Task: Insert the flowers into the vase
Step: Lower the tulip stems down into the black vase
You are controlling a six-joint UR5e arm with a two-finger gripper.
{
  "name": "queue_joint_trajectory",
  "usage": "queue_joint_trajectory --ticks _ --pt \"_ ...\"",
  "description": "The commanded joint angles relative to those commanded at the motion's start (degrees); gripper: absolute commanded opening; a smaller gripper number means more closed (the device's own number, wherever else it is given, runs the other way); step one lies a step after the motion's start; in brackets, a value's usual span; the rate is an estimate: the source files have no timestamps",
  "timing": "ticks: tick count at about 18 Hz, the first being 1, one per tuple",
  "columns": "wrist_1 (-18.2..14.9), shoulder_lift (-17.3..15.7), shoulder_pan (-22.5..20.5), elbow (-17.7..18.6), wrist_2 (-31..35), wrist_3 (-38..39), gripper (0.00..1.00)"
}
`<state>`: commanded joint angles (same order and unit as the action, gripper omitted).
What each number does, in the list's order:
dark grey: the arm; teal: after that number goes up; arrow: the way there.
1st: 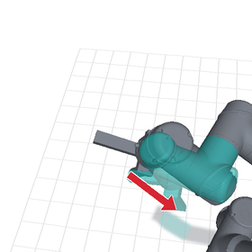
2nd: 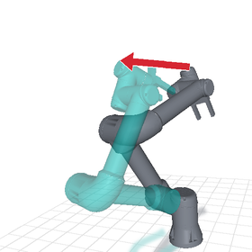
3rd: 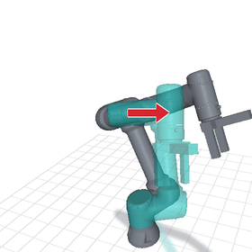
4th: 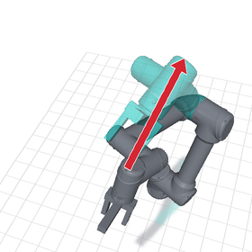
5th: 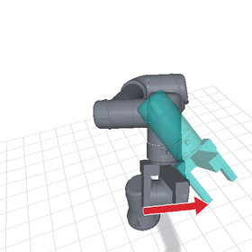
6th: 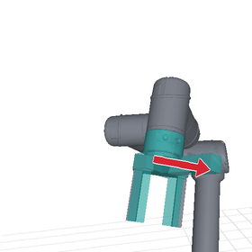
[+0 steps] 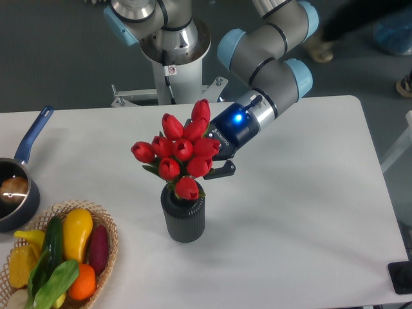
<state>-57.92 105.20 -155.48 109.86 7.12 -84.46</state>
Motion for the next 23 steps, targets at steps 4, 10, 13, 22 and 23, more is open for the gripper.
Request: queue_joint_trajectory --ticks 4,10,13,22,23 --pt "0.1 1.1 -0.1 -0.1 0.0 -1.3 0.00" --pt "0.1 2.5 -0.2 -0.4 0.1 -2.4 0.00" --pt "0.1 3.0 -0.3 -0.4 0.1 -2.4 0.00" --pt "0.1 4.6 -0.2 0.0 1.4 -4.4 0.00" --pt "0.1 4.7 -0.2 0.2 1.4 -4.4 0.00"
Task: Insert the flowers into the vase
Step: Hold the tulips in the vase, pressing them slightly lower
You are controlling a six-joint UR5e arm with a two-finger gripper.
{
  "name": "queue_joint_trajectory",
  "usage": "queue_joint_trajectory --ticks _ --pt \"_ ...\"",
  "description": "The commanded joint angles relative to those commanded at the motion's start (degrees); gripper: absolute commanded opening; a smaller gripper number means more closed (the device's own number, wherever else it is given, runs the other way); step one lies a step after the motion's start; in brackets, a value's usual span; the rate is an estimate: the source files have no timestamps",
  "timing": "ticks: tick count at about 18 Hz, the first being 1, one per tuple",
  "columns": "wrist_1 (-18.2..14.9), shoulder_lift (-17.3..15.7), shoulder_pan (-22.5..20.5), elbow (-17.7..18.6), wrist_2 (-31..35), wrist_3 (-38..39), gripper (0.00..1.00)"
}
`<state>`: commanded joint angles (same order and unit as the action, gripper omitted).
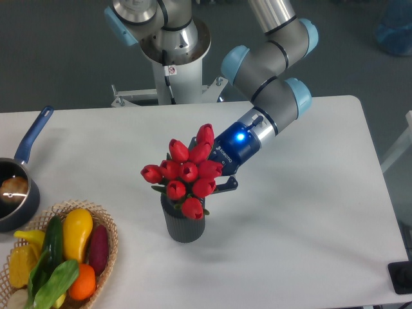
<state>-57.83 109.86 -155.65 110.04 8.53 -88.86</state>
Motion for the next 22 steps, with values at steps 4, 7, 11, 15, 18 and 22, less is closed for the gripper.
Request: queue_joint_trajectory --ticks 4,7,11,15,18,22 --pt "0.1 0.5 -0.1 0.1 0.1 -0.1 0.00" --pt "0.1 0.5 -0.6 1.1 1.5 -1.8 0.00" --pt "0.1 0.6 -0.8 1.7 1.8 -3.2 0.02" --pt "0.1 0.5 -0.8 1.9 1.8 -3.1 0.07" --pt "0.1 0.5 -0.8 1.8 1.8 -3.3 0.34" --pt "0.1 0.5 -0.9 1.8 1.8 -3.3 1.00"
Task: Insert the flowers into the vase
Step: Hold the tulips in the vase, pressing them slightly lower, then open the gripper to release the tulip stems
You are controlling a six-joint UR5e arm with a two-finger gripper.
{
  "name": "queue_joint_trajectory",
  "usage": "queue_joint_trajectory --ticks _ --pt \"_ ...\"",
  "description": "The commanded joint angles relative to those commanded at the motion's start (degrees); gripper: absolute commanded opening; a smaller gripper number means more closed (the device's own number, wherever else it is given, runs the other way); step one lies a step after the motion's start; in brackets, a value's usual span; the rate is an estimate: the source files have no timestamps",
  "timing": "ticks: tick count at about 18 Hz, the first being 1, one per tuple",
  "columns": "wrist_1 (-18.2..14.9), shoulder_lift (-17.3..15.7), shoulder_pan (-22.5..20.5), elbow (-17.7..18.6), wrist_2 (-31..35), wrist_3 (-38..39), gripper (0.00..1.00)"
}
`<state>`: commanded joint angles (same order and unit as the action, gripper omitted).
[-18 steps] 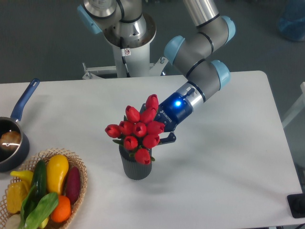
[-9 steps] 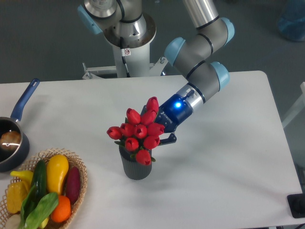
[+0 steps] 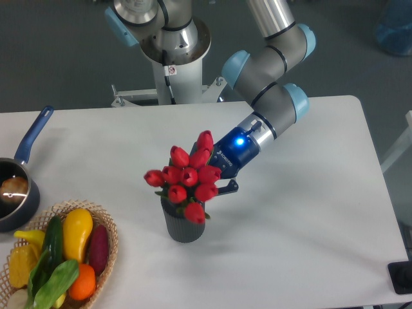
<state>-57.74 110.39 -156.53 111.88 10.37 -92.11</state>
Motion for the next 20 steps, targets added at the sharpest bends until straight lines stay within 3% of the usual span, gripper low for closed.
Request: queue_joint_trajectory --ticks 14,20 --pt "-0.1 0.0 -0.9 0.2 2.0 -0.2 1.00" --pt "-0.1 -0.8 -3.3 1.3 7.5 -1.0 1.00"
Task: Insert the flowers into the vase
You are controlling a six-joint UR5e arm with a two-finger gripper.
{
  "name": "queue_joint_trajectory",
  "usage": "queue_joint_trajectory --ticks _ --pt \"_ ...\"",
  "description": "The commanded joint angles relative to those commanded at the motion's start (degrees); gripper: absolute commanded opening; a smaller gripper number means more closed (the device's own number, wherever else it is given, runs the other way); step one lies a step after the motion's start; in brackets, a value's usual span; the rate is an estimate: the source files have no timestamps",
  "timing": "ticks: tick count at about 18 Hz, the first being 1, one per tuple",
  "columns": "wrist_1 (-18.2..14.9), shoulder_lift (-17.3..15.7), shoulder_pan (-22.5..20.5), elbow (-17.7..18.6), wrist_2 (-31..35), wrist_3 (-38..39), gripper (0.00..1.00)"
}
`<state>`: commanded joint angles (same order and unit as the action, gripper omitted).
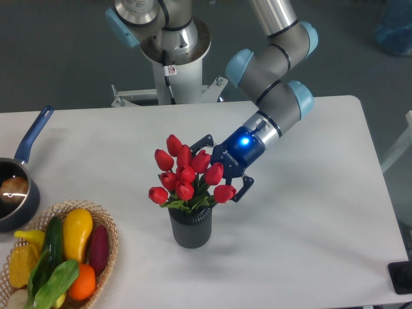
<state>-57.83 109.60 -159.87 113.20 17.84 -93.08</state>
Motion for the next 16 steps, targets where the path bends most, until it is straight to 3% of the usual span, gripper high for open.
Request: queue_joint_trajectory --ticks 4,11,13,16 --pt "0.0 -1.9 -2.8 0.8 0.3 0.0 1.00" --pt "0.1 -2.6 -9.2 -1.0 4.2 -3.3 1.00" --pt "0.1 -2.6 -11.2 -2.6 8.7 -3.5 1.00" --pt "0.1 -2.7 -11.4 -6.7 20.3 -3.6 1.00"
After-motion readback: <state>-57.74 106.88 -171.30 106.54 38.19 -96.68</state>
